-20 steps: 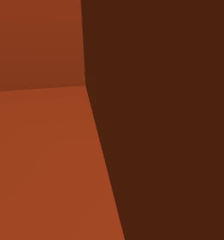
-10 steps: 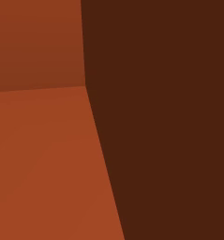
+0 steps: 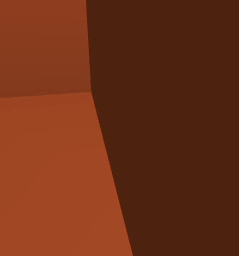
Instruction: Move the hot dog bun to the plate on the dining table and place the condiment next to that plate. Then navigate to the fridge and take the sausage and place it on the plate as well.
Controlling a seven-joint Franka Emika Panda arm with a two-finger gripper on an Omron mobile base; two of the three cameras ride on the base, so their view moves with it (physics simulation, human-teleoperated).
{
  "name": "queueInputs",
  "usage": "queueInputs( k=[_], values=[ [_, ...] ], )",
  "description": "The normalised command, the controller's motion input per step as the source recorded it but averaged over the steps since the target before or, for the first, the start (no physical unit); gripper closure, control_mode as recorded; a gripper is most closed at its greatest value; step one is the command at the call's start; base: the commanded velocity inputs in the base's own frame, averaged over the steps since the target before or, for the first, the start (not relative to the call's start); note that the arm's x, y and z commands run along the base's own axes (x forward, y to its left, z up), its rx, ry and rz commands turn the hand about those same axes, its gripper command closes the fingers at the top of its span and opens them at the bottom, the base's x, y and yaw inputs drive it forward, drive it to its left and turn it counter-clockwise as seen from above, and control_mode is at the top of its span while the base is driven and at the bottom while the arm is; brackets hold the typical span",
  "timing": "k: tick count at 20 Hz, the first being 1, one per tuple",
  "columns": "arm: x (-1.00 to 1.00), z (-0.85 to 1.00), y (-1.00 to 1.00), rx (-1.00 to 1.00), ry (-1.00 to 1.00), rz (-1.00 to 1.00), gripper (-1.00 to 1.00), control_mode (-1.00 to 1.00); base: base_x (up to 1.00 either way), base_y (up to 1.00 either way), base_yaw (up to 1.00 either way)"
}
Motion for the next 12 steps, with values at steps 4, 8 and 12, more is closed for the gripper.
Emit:
queueInputs(
  k=[4,8,12],
  values=[
    [-0.69,0.57,-0.03,0.0,-0.12,-0.01,1.0,-1.0,0.0,0.0,0.0],
    [-0.64,0.84,-0.17,0.01,-0.02,-0.02,1.0,-1.0,0.0,0.0,0.0],
    [-0.51,0.86,-0.34,0.02,0.0,-0.03,1.0,-1.0,0.0,0.0,0.0]
  ],
)
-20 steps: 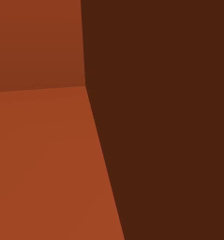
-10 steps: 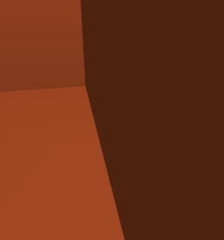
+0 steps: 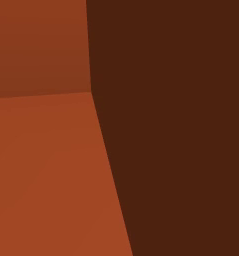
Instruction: Move the hot dog bun to the plate on the dining table and place the condiment next to that plate. Then navigate to the fridge and take the sausage and place it on the plate as well.
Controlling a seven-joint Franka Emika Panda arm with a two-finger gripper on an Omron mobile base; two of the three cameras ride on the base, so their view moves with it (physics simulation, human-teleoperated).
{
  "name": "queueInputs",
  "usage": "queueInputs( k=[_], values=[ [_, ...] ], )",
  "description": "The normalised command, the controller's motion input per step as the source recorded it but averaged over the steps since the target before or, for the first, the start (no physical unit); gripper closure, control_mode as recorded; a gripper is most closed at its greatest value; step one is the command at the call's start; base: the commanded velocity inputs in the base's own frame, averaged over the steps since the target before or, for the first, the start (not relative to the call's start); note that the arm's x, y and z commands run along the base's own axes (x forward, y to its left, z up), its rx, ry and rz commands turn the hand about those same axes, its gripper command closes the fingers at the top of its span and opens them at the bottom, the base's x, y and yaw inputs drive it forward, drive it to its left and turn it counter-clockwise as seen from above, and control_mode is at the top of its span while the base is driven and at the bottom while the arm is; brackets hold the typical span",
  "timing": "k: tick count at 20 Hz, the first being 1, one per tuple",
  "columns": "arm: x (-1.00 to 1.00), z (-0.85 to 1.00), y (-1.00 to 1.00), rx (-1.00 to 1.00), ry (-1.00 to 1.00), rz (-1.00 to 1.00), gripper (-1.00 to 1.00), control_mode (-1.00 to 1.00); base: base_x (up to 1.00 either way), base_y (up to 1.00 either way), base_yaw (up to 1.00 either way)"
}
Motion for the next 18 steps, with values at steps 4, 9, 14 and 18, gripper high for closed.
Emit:
queueInputs(
  k=[4,9,14,18],
  values=[
    [-0.53,0.87,-0.33,0.01,0.0,-0.03,1.0,-1.0,0.0,0.0,0.0],
    [-0.67,0.94,-0.27,0.03,0.0,-0.02,1.0,-1.0,0.0,0.0,0.0],
    [-0.67,0.94,-0.18,0.03,0.0,-0.01,1.0,-1.0,0.0,0.0,0.0],
    [-0.58,0.74,0.0,0.0,0.0,-0.08,1.0,-1.0,0.0,0.0,0.0]
  ],
)
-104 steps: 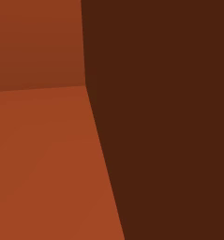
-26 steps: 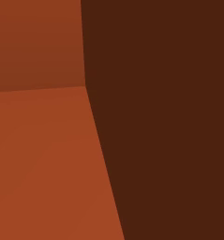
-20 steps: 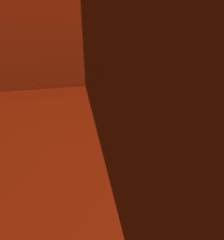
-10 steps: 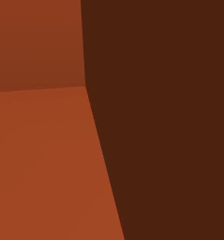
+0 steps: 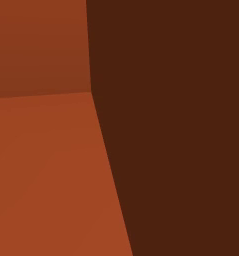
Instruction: Move the hot dog bun to the plate on the dining table and place the condiment next to that plate. Then navigate to the fridge and take the sausage and place it on the plate as well.
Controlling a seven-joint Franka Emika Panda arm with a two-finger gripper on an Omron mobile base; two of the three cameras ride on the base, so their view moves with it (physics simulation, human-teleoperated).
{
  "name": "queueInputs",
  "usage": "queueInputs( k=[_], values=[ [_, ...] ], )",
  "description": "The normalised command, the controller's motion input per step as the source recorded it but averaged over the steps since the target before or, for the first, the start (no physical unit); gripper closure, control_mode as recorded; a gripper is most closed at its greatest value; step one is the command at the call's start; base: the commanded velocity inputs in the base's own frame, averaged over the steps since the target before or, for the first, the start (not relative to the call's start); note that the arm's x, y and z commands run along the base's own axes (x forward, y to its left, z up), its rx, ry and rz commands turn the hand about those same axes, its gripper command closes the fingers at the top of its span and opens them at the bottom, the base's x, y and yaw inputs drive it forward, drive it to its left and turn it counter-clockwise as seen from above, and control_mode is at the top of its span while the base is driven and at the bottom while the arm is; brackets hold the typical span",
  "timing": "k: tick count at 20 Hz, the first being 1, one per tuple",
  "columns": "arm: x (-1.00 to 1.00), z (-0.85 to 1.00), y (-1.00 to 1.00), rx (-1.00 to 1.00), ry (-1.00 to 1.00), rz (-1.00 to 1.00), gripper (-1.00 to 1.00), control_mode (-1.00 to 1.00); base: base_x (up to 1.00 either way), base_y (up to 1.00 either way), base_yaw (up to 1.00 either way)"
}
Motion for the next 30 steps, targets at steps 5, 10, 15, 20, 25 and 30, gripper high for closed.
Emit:
queueInputs(
  k=[5,10,15,20,25,30],
  values=[
    [-0.55,0.32,-0.12,0.0,-0.06,-0.2,1.0,-1.0,0.0,0.0,0.0],
    [0.0,0.0,0.0,0.0,0.0,0.0,1.0,1.0,-0.17,0.02,-0.08],
    [0.0,0.0,0.0,0.0,0.0,0.0,1.0,1.0,-0.49,0.07,-0.78],
    [0.0,0.0,0.0,0.0,0.0,0.0,1.0,1.0,-0.23,0.06,-0.94],
    [0.0,0.0,0.0,0.0,0.0,0.0,1.0,1.0,-0.07,0.0,-0.97],
    [0.0,0.0,0.0,0.0,0.0,0.0,1.0,1.0,0.0,-0.05,-0.95]
  ],
)
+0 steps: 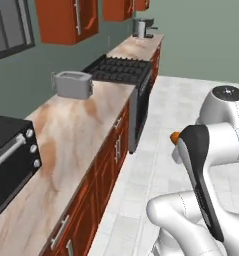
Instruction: Move the hot dog bun to the plate on the dining table and place the condiment next to that plate. Then navigate to the fridge and take the sausage and place it on the plate as well.
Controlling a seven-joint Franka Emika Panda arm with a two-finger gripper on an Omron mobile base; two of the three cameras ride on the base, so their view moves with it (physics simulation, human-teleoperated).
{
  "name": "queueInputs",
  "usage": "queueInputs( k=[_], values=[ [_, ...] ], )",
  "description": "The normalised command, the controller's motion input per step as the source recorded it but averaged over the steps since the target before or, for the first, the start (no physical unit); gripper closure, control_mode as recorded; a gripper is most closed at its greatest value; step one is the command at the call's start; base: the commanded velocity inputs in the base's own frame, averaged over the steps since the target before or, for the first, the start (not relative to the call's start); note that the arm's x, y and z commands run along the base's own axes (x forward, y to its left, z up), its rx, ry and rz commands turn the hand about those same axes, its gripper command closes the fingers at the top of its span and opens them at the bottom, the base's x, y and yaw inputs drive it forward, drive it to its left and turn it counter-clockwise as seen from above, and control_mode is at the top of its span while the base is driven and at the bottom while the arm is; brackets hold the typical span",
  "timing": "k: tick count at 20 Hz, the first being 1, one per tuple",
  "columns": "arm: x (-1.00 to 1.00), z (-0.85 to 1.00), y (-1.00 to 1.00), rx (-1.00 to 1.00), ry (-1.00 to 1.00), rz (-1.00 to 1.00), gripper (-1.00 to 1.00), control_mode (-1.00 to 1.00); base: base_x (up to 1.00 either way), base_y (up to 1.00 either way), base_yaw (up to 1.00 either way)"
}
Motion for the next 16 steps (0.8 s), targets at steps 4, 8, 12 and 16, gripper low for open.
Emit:
queueInputs(
  k=[4,8,12,16],
  values=[
    [0.0,0.0,0.0,0.0,0.0,0.0,1.0,1.0,0.02,-0.21,-0.92],
    [0.0,0.0,0.0,0.0,0.0,0.0,1.0,1.0,0.02,-0.34,-0.86],
    [0.0,0.0,0.0,0.0,0.0,0.0,1.0,1.0,0.0,-0.46,-0.8],
    [0.0,0.0,0.0,0.0,0.0,0.0,1.0,1.0,0.16,-0.58,-0.68]
  ],
)
